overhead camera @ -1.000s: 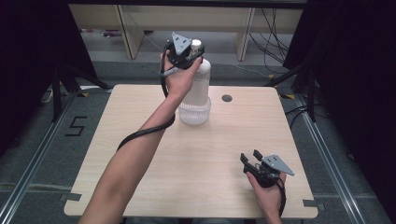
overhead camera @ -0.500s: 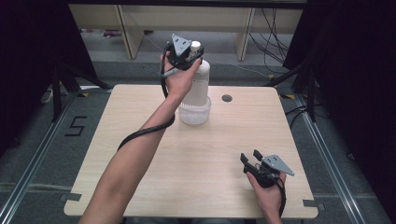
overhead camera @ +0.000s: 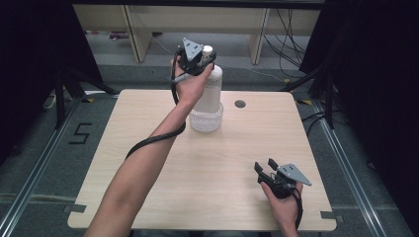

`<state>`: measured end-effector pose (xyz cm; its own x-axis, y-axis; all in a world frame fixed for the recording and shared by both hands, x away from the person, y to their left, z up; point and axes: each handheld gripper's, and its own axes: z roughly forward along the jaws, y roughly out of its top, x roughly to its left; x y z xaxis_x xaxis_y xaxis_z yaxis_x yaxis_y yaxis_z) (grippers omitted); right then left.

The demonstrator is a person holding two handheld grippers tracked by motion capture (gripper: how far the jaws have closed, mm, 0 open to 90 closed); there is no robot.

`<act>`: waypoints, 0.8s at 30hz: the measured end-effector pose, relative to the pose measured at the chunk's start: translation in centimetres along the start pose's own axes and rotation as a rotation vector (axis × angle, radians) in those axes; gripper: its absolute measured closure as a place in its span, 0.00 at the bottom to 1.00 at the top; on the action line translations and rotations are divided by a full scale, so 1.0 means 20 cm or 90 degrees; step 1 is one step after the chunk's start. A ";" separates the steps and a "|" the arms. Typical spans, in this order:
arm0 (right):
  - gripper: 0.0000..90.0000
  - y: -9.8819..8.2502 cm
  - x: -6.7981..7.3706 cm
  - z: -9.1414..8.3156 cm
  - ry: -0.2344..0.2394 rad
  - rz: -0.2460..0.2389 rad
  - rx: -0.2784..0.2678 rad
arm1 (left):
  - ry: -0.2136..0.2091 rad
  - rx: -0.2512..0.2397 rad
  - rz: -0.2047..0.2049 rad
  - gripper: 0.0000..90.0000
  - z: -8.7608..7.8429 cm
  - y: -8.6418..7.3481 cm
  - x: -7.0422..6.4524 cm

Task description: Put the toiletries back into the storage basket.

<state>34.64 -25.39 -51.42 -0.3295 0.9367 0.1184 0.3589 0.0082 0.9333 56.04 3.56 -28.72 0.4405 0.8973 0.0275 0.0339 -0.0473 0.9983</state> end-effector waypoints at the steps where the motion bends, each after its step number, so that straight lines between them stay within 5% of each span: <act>1: 0.46 0.00 0.01 0.00 -0.002 0.016 0.004 | 0.005 0.003 0.000 0.66 0.00 0.00 0.00; 9: 0.46 0.00 0.00 0.00 0.004 0.001 -0.001 | 0.001 0.006 0.001 0.66 0.02 -0.02 0.00; 10: 0.46 0.00 0.02 0.00 0.003 0.027 0.007 | 0.006 0.009 0.000 0.66 0.02 -0.02 -0.01; 18: 0.46 0.00 0.02 0.00 0.001 0.026 0.002 | 0.004 0.019 0.002 0.66 0.04 -0.05 -0.01; 21: 0.46 0.00 0.00 0.00 0.003 0.001 -0.001 | 0.003 0.022 0.005 0.66 0.04 -0.07 -0.01; 24: 0.46 0.00 0.02 -0.01 -0.001 0.027 0.009 | 0.006 0.027 0.002 0.66 0.05 -0.08 0.00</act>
<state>34.43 -25.13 -51.37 -0.3133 0.9366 0.1569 0.3841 -0.0262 0.9229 56.76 3.16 -30.40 0.4327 0.9010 0.0318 0.0707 -0.0691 0.9951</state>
